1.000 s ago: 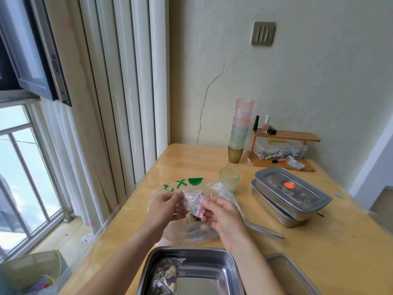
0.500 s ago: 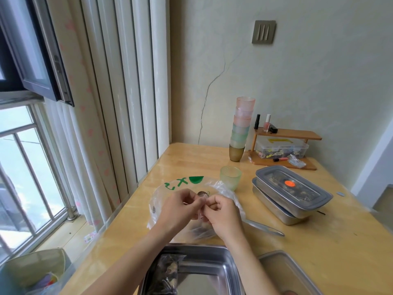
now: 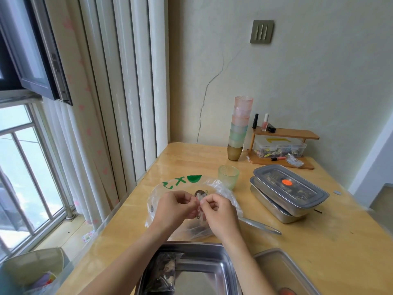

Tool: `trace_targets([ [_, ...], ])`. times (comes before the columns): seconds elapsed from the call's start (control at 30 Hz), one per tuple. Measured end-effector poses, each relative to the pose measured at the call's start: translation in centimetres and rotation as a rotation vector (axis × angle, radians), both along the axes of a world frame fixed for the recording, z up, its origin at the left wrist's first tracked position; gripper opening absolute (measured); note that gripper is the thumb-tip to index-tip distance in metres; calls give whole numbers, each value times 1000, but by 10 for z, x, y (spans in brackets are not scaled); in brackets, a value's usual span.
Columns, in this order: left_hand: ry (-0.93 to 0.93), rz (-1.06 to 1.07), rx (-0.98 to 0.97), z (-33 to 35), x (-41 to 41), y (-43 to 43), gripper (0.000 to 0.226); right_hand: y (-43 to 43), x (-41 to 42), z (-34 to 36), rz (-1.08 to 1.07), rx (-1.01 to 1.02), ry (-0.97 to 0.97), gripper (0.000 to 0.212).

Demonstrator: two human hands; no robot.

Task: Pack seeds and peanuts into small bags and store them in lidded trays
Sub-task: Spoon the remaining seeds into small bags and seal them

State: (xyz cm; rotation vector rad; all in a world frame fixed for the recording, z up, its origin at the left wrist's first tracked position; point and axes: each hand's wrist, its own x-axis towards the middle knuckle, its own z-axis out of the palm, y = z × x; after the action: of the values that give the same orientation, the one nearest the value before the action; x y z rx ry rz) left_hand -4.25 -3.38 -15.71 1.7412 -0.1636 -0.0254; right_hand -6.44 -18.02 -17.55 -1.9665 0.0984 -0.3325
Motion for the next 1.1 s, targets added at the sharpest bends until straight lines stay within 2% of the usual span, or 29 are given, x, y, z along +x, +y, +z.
trace_targets([
  [0.13,-6,-14,10,1,1,0,12,0,0,0,14,-13,-79,12],
  [0.3,-84,-3,116,-6,2,0,15,1,-4,2,-51,-231,-174,17],
  [0.5,-176,45,214,-10,-1,-6,19,2,-5,0,-65,-283,-271,18],
  [0.73,-248,69,283,-8,0,-8,28,3,-4,-4,-103,-433,-310,24],
  [0.87,-366,84,413,-6,2,-8,20,4,-5,-4,-137,-549,-318,28],
  [0.93,-365,76,449,-6,3,-8,14,3,-4,-5,-124,-504,-303,25],
  [1.1,-196,4,279,-5,0,-7,9,0,0,-9,-7,-256,-207,12],
])
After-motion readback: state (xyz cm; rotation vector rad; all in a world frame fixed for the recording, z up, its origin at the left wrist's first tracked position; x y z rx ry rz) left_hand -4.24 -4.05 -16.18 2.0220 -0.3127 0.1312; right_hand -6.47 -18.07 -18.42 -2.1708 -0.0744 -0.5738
